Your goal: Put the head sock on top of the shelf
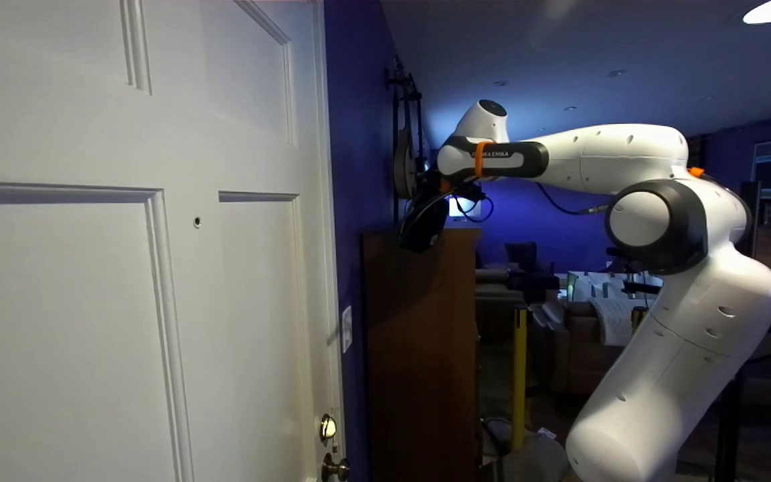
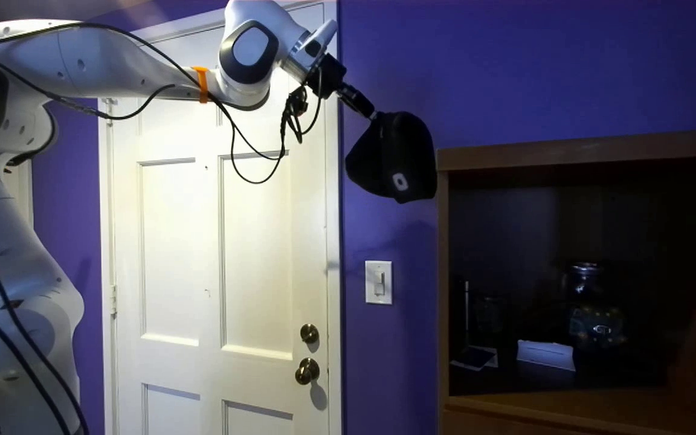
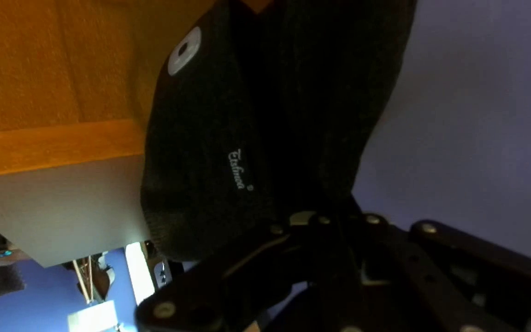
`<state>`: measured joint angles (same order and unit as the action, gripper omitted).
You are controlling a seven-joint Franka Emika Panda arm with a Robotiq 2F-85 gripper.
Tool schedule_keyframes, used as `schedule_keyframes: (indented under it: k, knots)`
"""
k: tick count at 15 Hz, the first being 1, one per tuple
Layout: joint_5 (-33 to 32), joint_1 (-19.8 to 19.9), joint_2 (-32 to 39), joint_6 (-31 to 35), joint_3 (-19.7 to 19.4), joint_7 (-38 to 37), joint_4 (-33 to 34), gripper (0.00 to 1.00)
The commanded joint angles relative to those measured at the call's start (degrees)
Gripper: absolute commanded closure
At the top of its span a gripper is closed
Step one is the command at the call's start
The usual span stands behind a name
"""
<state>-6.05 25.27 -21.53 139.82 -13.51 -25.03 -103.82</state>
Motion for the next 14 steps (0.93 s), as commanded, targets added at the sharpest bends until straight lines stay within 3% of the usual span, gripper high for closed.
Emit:
schedule_keyframes:
  k: [1, 8, 14]
  knots:
    - [3.66, -1.19, 5.50, 6.22, -3.15, 0.91, 6.80, 0.99]
    - [10.29, -0.48, 13.17, 17.41, -7.15, -1.44, 15.18, 0.99]
    - [11.74, 0.48, 18.67, 24.96, -8.90, -2.25, 17.72, 0.99]
